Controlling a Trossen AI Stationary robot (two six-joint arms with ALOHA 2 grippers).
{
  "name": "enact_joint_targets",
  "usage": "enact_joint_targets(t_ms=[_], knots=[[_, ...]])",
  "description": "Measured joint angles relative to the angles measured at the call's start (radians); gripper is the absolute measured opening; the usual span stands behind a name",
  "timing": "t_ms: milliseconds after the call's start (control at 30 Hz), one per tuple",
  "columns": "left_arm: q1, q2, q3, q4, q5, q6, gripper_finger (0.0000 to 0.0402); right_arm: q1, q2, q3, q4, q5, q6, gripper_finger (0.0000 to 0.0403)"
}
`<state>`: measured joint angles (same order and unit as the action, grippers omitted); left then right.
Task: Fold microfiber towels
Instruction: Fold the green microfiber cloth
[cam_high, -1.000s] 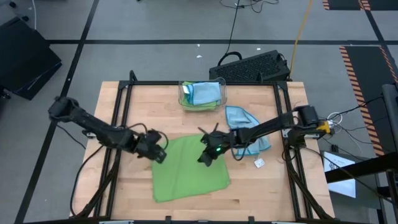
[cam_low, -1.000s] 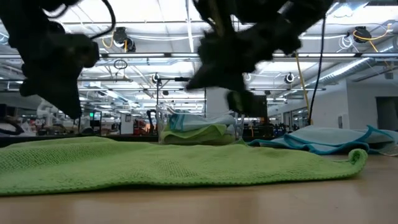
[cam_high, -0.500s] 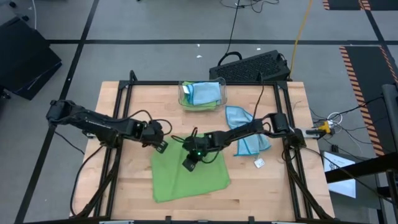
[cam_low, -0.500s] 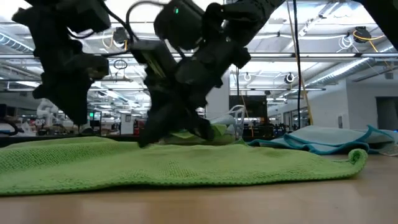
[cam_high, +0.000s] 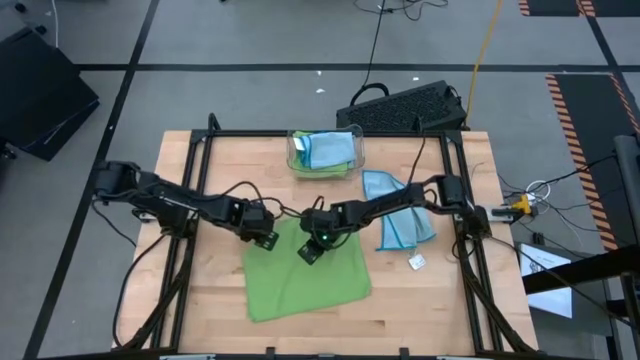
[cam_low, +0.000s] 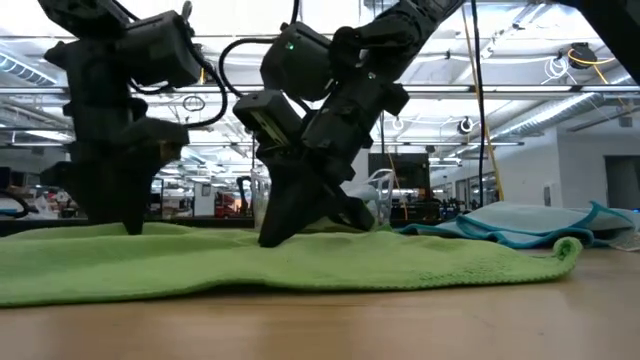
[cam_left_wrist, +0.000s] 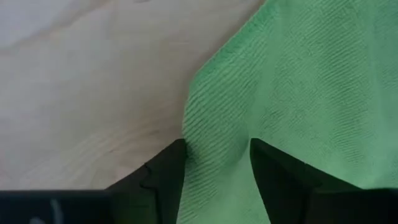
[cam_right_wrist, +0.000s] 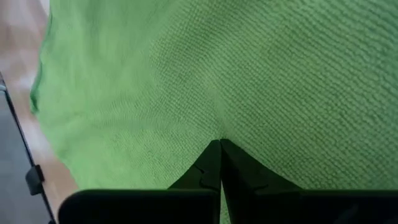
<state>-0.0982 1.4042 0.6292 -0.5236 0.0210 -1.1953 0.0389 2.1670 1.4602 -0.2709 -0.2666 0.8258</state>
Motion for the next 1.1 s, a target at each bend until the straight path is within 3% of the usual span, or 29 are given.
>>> enact_joint_targets(t_ms=[100,267,333,500,667,867,1000,1100], knots=[[0.0,0.017,0.003,0.017,-0.022,-0.007,0.0155,-0.011,0.0,-0.016,0.002,-0.007,0.022,0.0],[-0.008,-0.007,0.068,-0.028,-0.151,0.035,0.0024,-0.017,0.0,-0.07,0.013,-0.011,0.089,0.0],[-0.007,-0.005,0.11,-0.061,-0.217,0.043,0.0015,-0.017,0.0,-0.088,0.019,-0.013,0.108,0.0],[-0.007,-0.005,0.169,0.007,-0.295,0.088,0.0044,-0.018,0.002,-0.117,0.025,-0.027,0.124,0.0],[-0.015,-0.005,0.167,0.108,-0.235,0.077,0.0116,-0.019,0.002,-0.129,0.024,-0.037,0.12,0.0],[-0.013,-0.063,0.167,-0.14,-0.161,-0.119,0.0198,-0.02,-0.003,-0.131,0.023,-0.051,0.097,0.0],[-0.013,-0.148,0.167,-0.317,-0.144,-0.287,0.0218,-0.019,-0.004,-0.131,0.021,-0.053,0.08,0.0],[-0.002,-0.18,0.139,-0.394,-0.067,-0.323,0.0217,-0.02,-0.003,-0.132,0.015,-0.071,0.071,0.0]])
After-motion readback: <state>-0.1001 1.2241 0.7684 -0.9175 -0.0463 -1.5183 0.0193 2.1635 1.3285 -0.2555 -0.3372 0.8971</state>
